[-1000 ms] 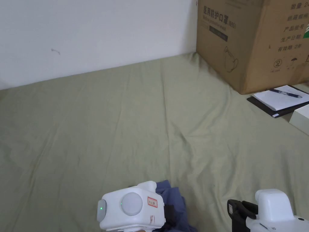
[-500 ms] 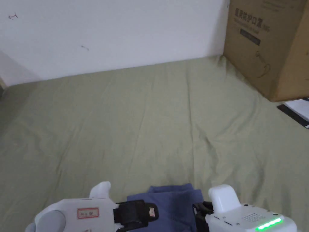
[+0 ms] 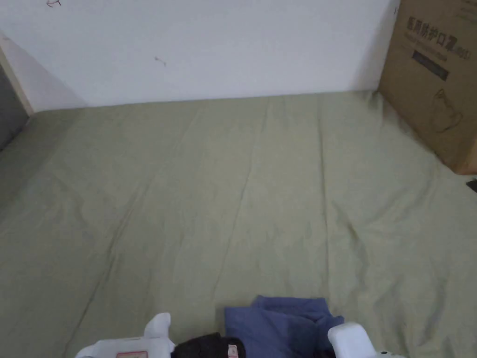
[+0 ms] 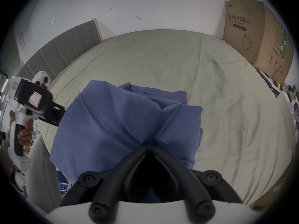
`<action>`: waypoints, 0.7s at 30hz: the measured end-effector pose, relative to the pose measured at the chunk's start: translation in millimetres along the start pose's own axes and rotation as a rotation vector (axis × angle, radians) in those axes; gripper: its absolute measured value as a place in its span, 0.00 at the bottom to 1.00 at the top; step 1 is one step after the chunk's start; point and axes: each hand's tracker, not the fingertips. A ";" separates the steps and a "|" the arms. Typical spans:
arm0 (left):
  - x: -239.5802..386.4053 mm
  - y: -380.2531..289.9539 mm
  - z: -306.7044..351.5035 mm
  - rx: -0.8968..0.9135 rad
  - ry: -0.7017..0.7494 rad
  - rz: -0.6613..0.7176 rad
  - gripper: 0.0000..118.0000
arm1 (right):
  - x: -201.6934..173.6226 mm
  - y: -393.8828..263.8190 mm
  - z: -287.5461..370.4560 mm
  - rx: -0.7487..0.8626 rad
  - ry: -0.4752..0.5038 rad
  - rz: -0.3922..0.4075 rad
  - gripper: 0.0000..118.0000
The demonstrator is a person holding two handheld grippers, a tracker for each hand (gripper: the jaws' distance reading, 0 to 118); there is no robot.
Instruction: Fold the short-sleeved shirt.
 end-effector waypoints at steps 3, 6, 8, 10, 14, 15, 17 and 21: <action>14.6 -0.3 -31.5 -0.056 0.006 -0.062 0.92 | -0.6 -1.2 -0.1 0.007 -0.004 0.006 0.00; 27.9 11.1 -49.6 -0.110 -0.006 -0.198 0.93 | 2.4 0.2 -0.7 0.002 0.001 -0.035 0.00; 31.0 17.5 -60.8 -0.139 -0.010 -0.205 0.93 | 3.5 0.6 0.1 0.001 0.008 -0.071 0.00; 28.1 22.8 -60.6 -0.131 -0.021 -0.185 0.92 | 1.4 4.9 4.5 -0.001 0.004 -0.084 0.00; 30.1 23.2 -48.0 -0.084 0.124 -0.246 0.20 | -6.9 12.0 16.2 0.025 -0.027 -0.116 0.00; 20.4 25.2 -43.3 -0.087 0.075 -0.182 0.19 | -9.6 16.3 23.5 0.059 -0.011 -0.141 0.00; 11.8 23.4 -30.7 -0.102 -0.079 -0.163 0.19 | -20.1 29.0 41.1 0.092 0.007 -0.167 0.00; 4.9 28.4 17.6 -0.074 -0.028 -0.254 0.19 | -52.6 48.0 74.0 0.255 -0.031 -0.153 0.00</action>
